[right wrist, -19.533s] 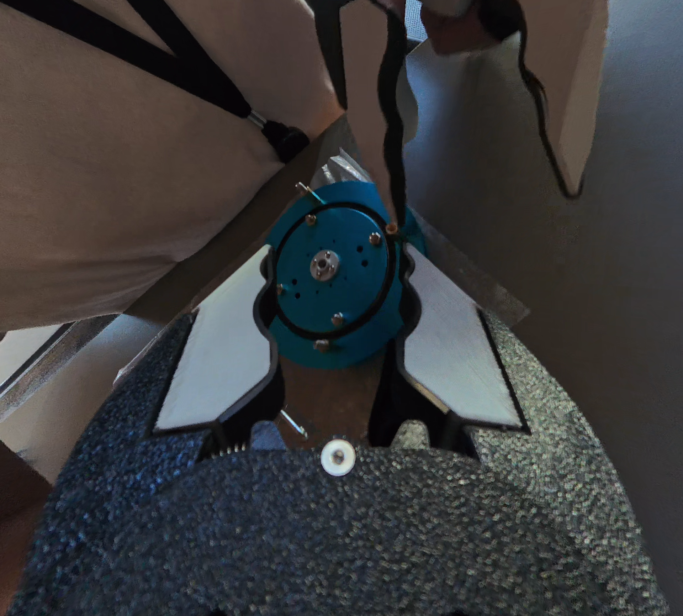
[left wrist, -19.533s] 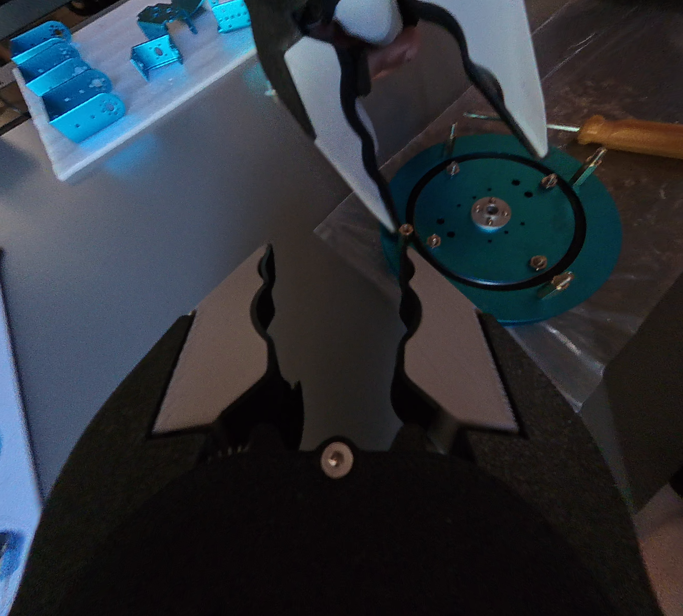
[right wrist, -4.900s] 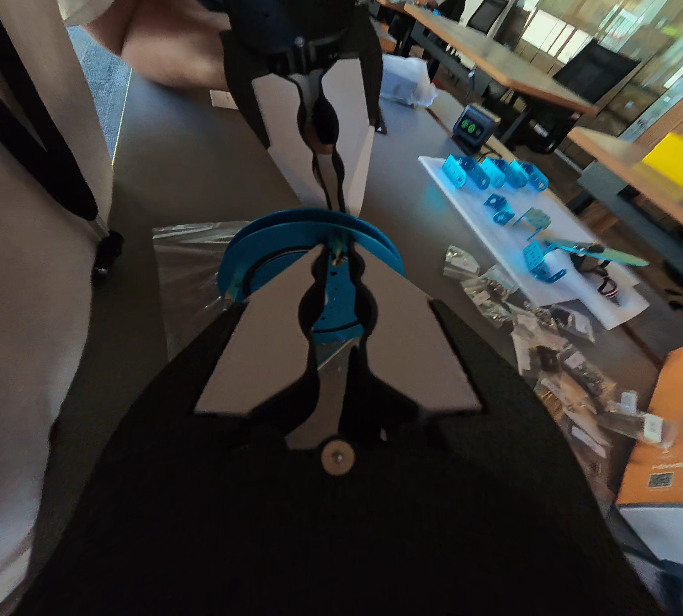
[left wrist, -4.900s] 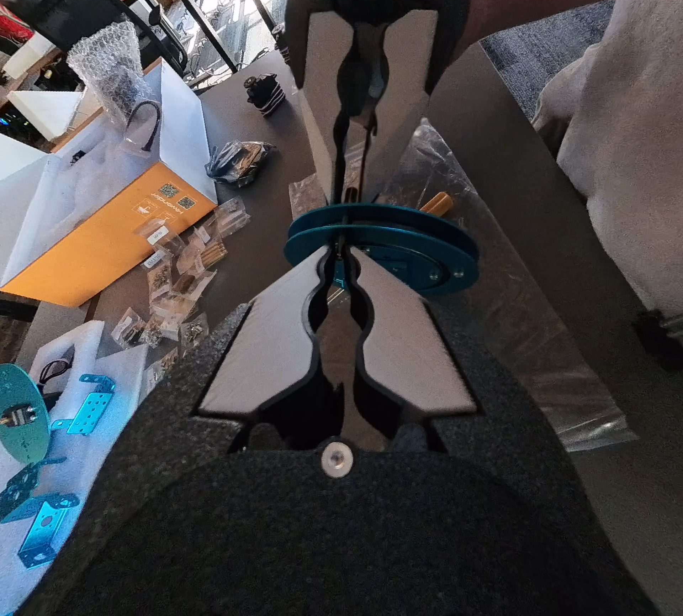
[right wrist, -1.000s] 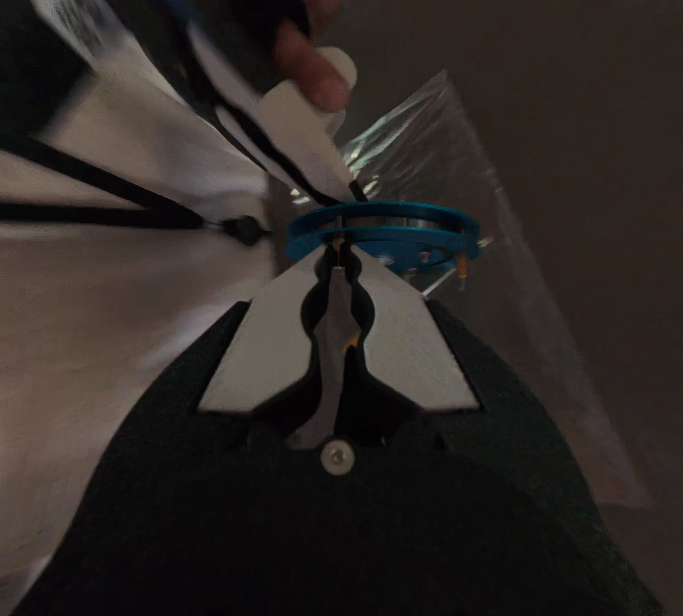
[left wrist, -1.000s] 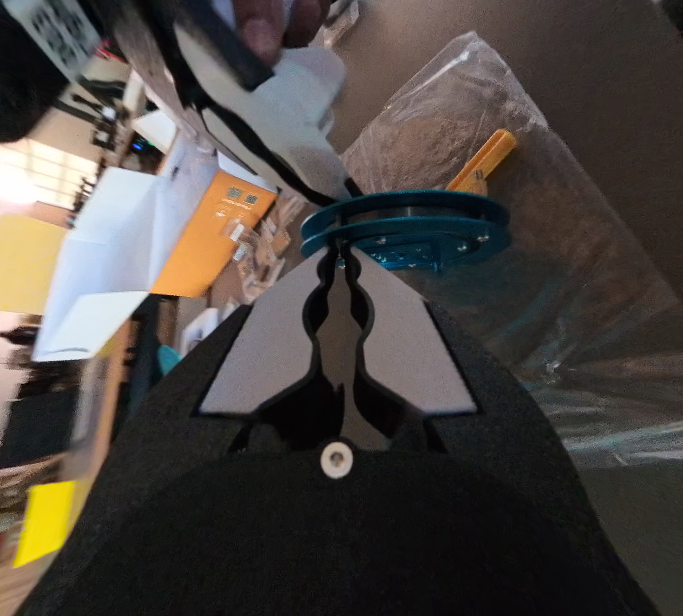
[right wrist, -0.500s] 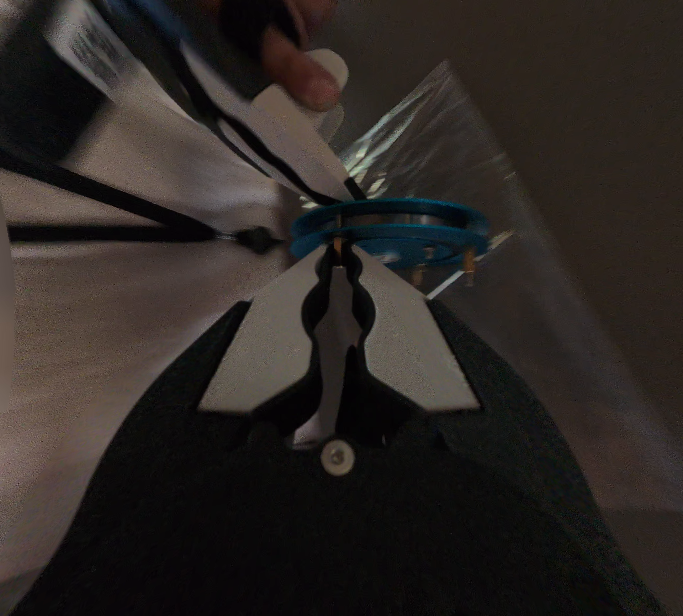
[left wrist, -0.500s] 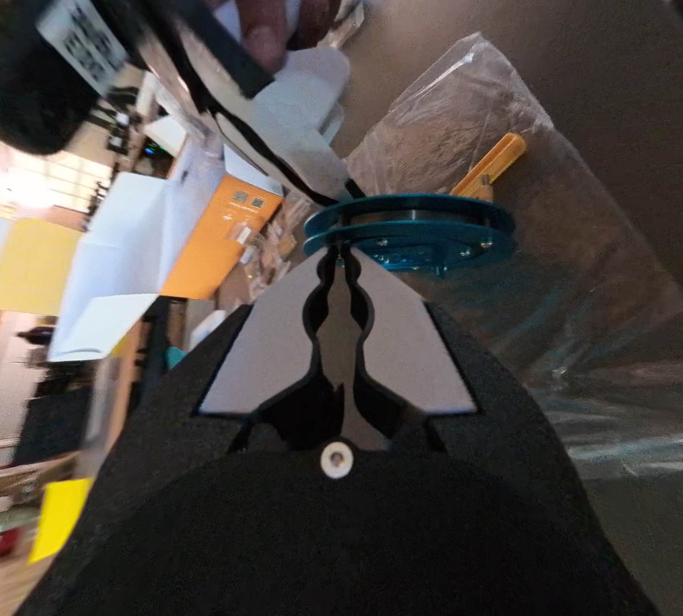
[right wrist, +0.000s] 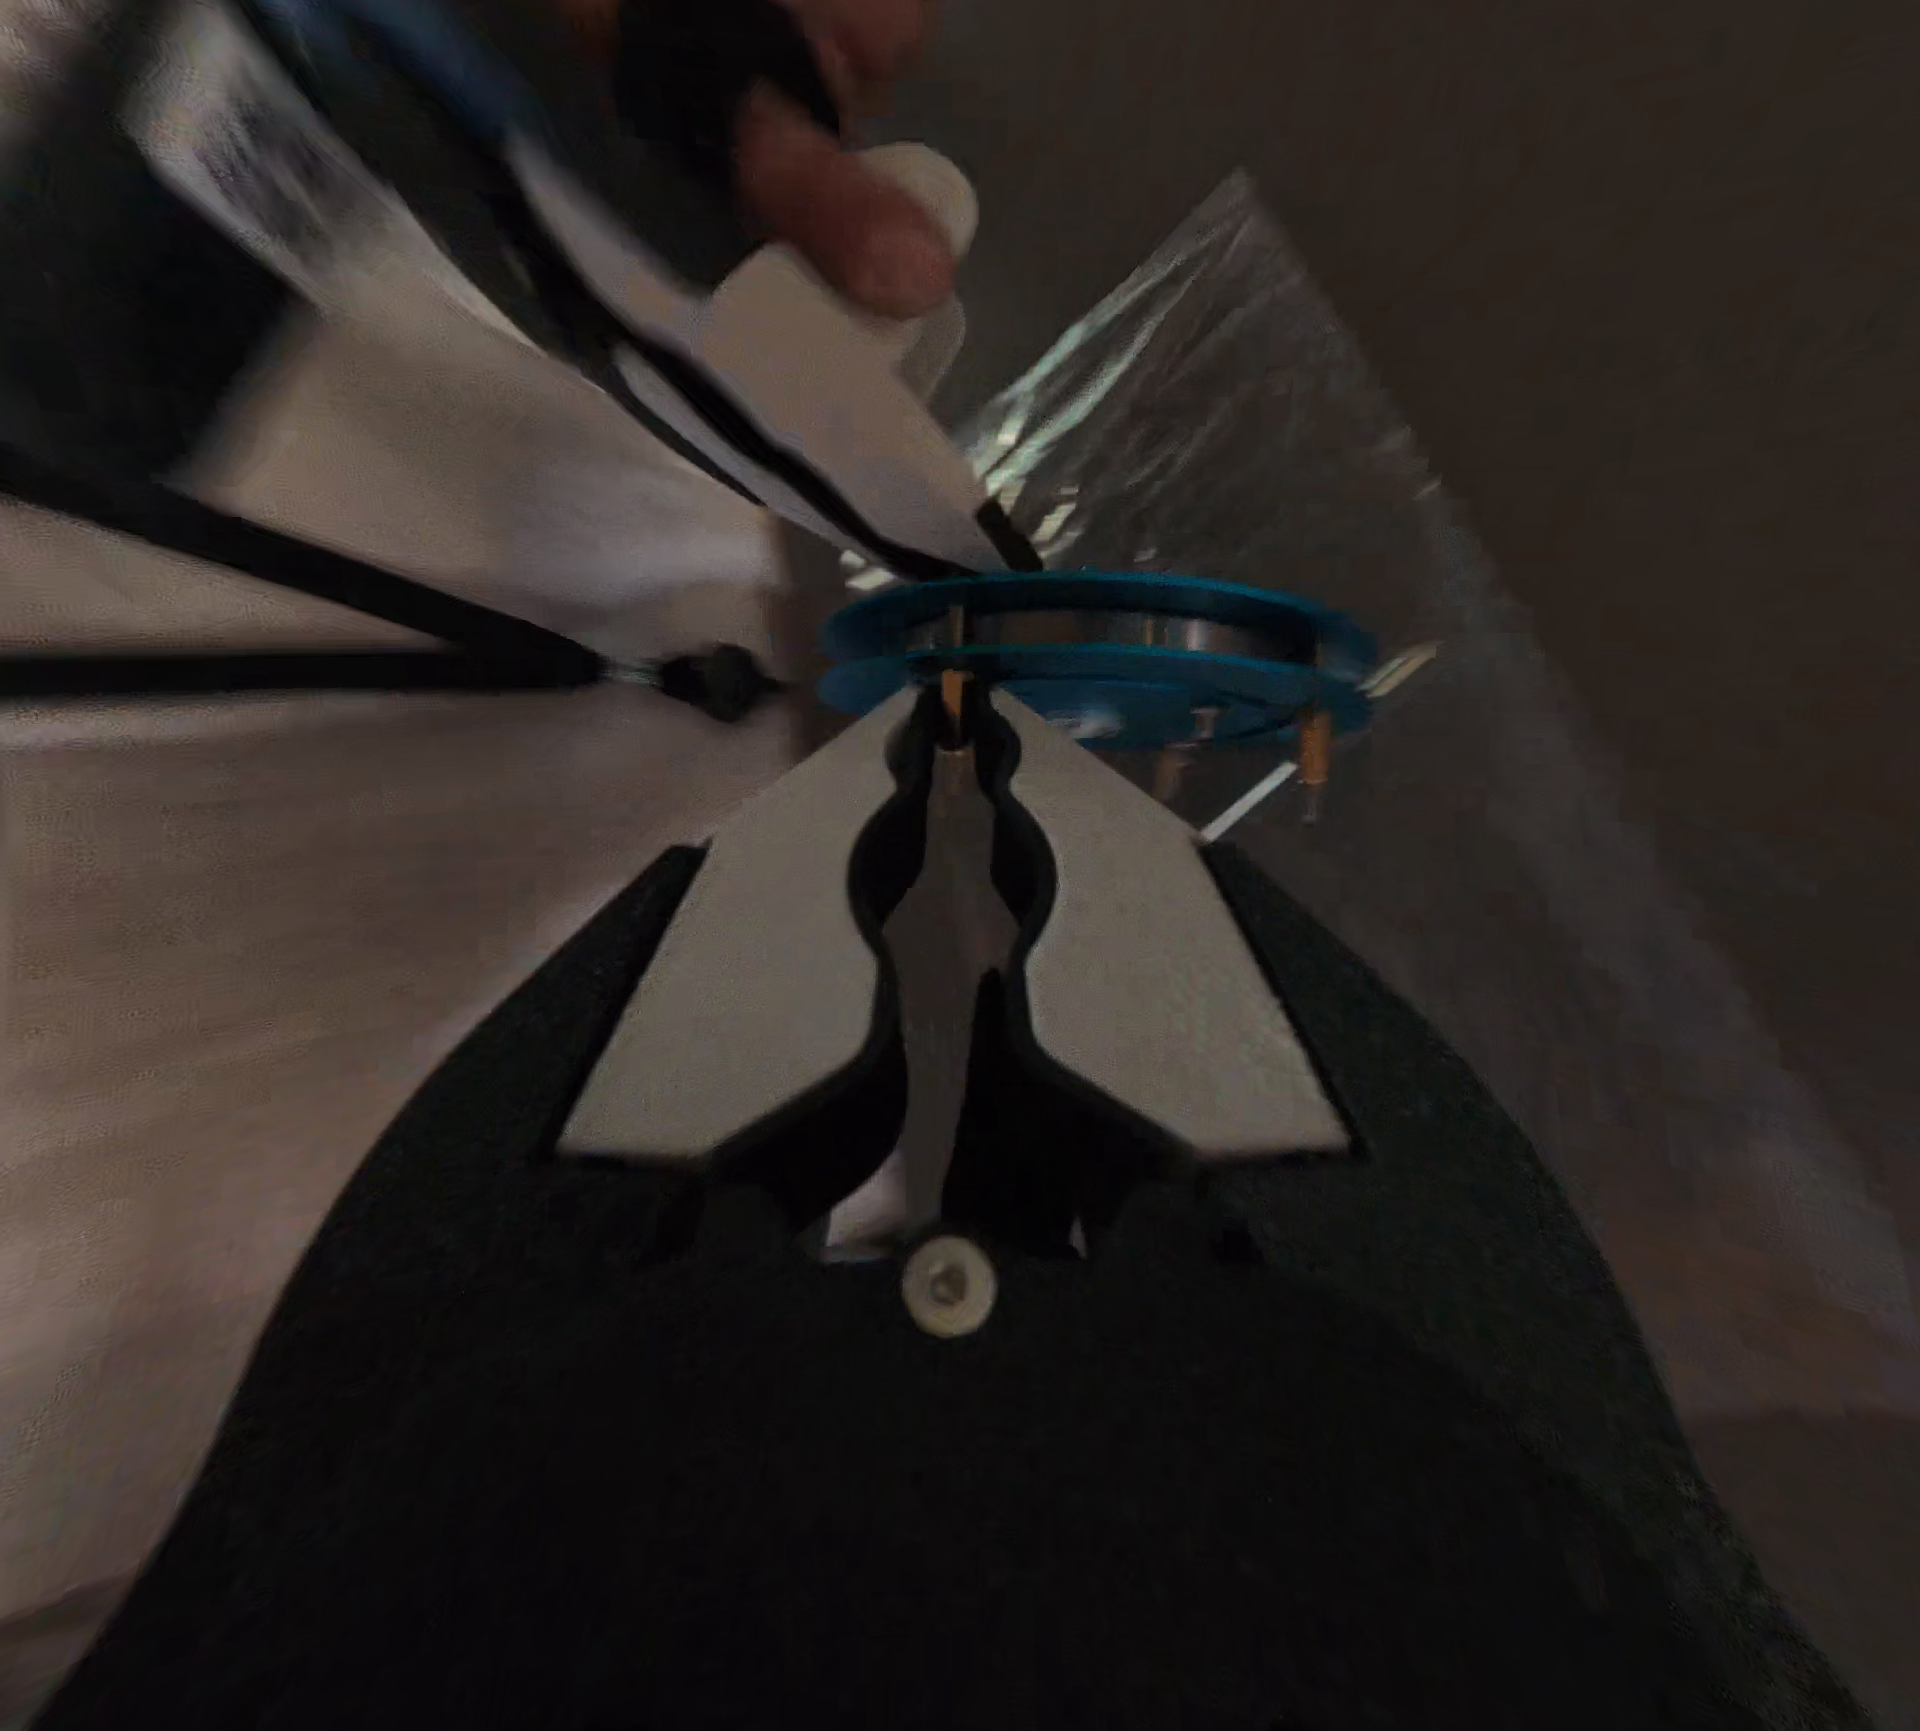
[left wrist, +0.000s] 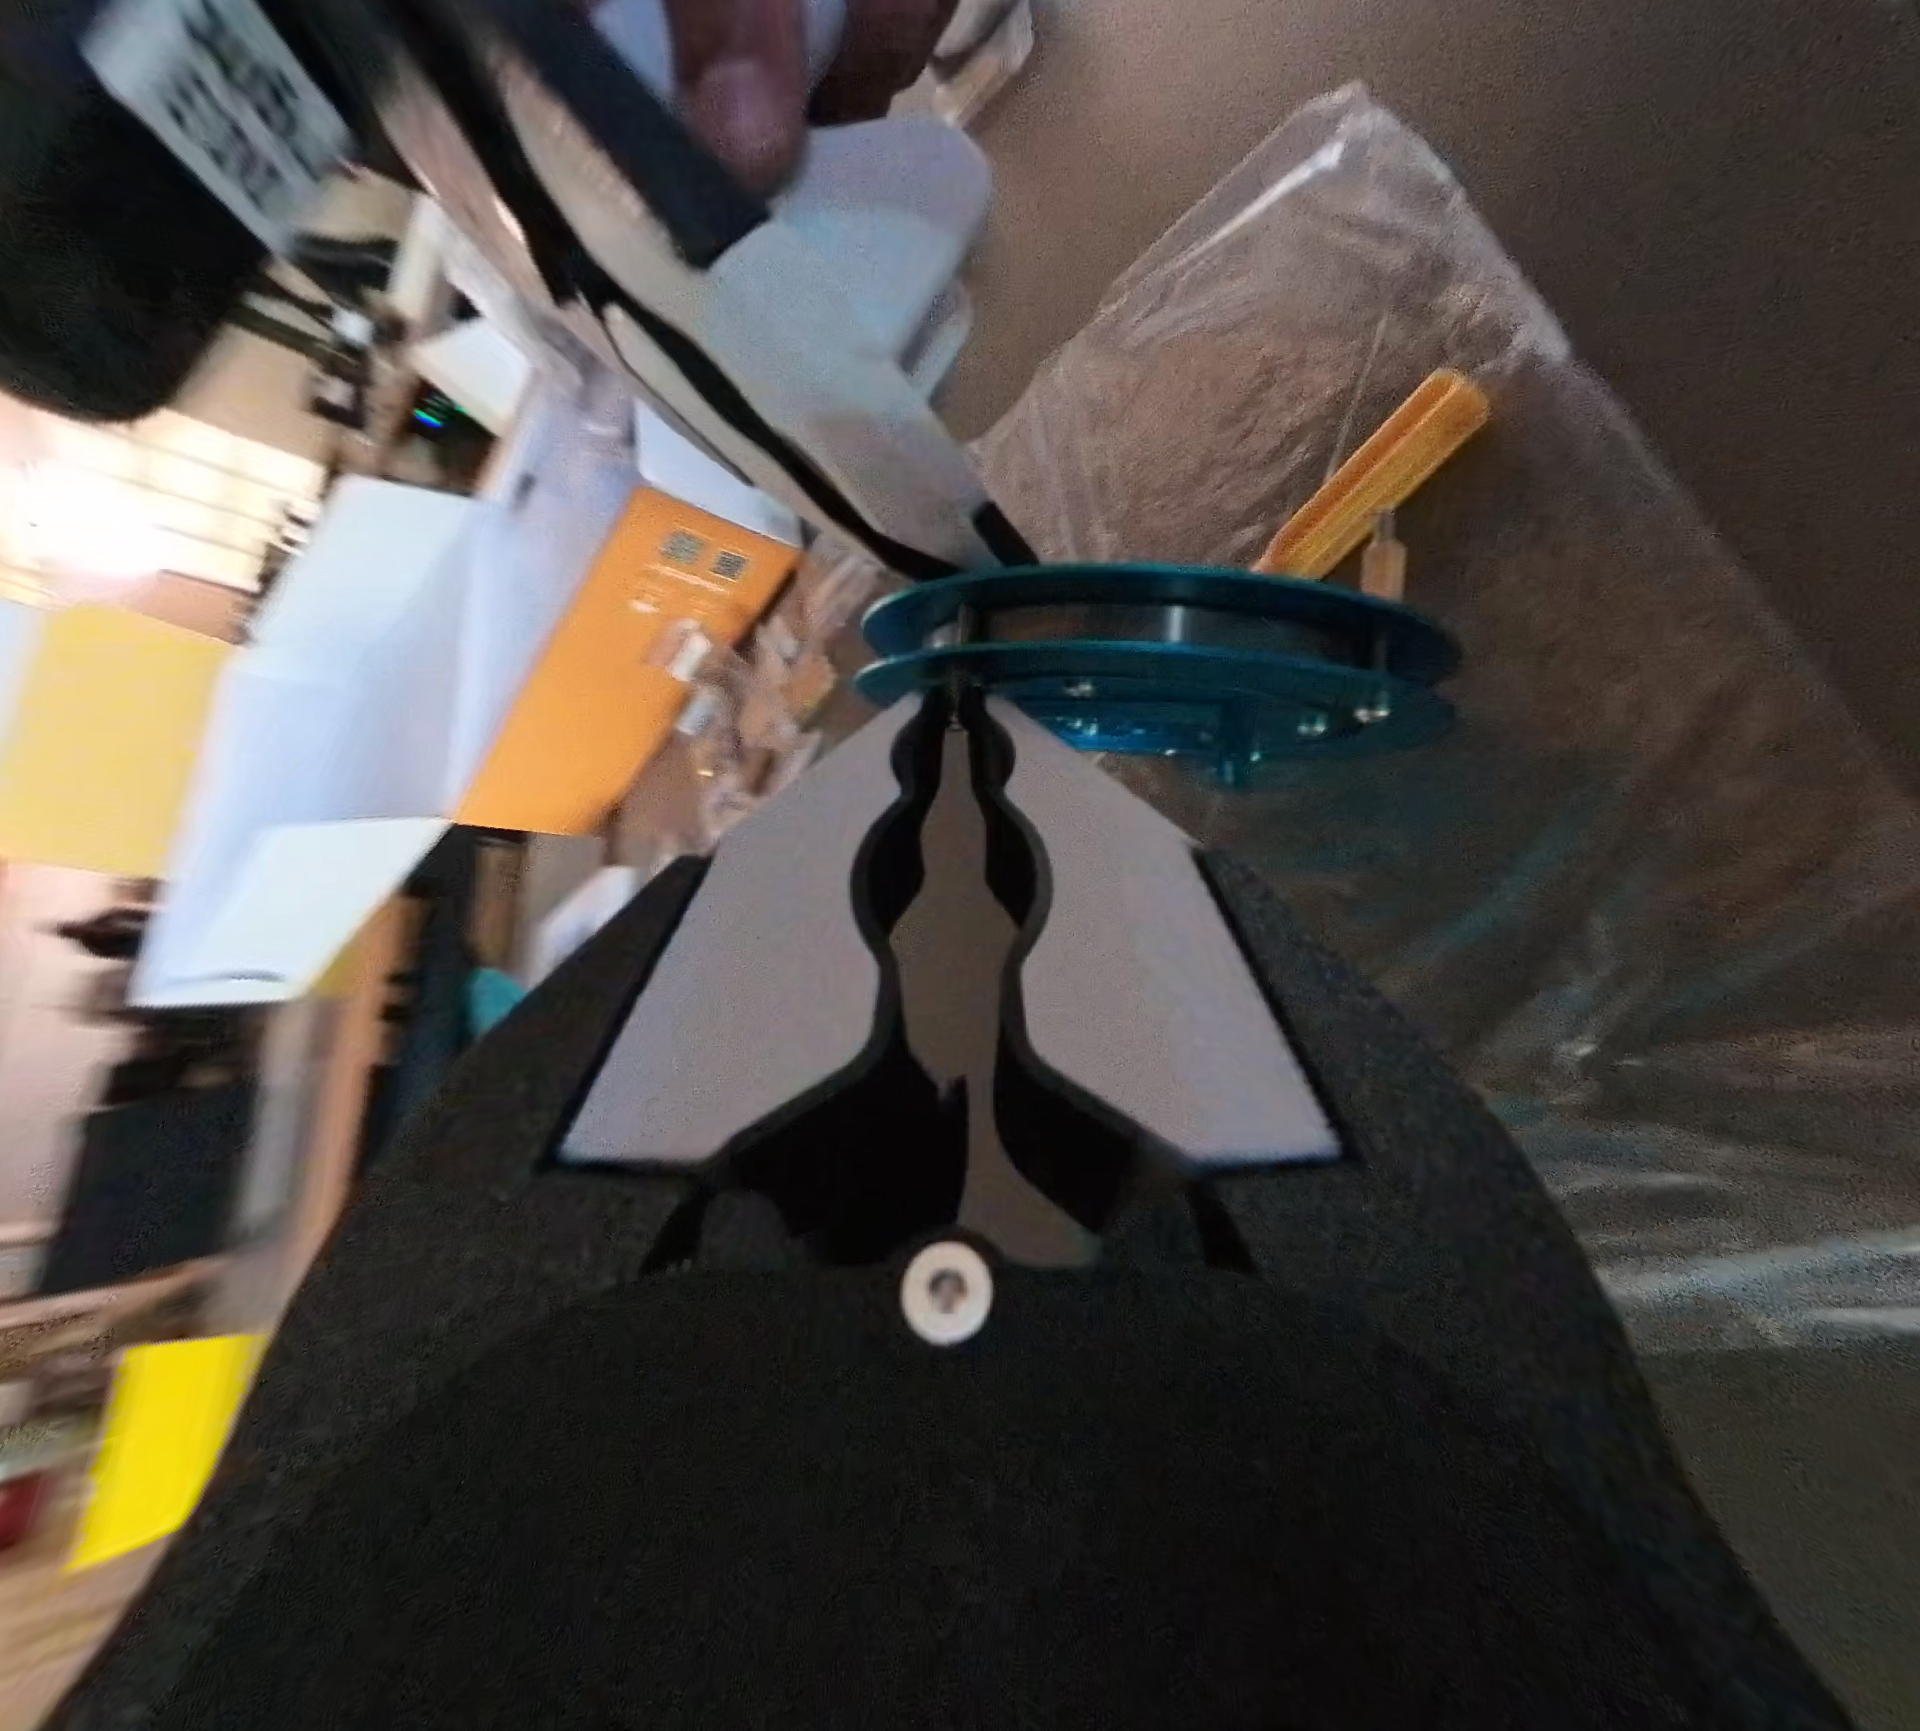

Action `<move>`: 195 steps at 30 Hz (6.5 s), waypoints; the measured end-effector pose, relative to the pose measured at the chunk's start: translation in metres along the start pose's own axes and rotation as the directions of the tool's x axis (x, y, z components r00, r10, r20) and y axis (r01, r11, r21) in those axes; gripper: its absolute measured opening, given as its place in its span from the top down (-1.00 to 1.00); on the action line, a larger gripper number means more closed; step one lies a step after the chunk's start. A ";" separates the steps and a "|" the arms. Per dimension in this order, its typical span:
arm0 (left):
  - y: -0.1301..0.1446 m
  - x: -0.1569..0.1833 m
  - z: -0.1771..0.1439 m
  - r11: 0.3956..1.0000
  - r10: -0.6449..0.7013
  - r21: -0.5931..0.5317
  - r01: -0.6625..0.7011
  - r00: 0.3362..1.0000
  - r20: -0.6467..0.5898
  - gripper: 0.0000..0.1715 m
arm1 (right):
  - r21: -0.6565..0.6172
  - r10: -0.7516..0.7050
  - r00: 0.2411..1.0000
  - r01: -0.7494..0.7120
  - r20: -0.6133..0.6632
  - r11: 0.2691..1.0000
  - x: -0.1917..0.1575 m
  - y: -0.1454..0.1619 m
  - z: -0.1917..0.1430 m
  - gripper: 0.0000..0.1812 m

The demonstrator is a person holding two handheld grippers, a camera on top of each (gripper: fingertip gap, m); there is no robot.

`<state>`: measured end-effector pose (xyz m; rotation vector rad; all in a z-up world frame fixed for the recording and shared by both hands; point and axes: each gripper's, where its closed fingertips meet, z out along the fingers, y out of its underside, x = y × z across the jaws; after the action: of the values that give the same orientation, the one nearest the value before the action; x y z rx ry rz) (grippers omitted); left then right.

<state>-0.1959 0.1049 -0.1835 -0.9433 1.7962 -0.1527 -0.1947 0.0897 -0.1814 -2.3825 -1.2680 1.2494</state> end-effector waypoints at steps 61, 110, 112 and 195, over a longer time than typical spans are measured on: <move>-0.007 -0.015 0.009 0.953 0.243 -0.194 -0.233 0.969 0.032 0.96 | 0.051 0.075 0.970 -0.089 0.231 0.995 0.008 0.006 -0.015 0.96; -0.007 -0.011 0.019 0.925 0.370 -0.163 -0.343 0.912 0.178 0.97 | -0.093 0.325 0.844 -0.317 0.427 0.944 -0.001 0.017 -0.014 0.96; -0.008 -0.011 0.020 0.985 0.135 -0.122 -0.124 0.987 0.085 0.96 | -0.043 0.155 0.952 -0.149 0.266 0.988 0.004 0.019 -0.011 0.96; 0.005 0.003 -0.006 0.927 -0.369 -0.196 0.319 0.867 -0.336 0.96 | -0.309 -0.572 0.613 0.487 -0.545 0.817 0.018 -0.004 -0.002 0.95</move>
<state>-0.2042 0.1045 -0.1852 -1.4063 1.9780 -0.4674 -0.1911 0.1062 -0.1889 -1.9562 -1.6486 0.1671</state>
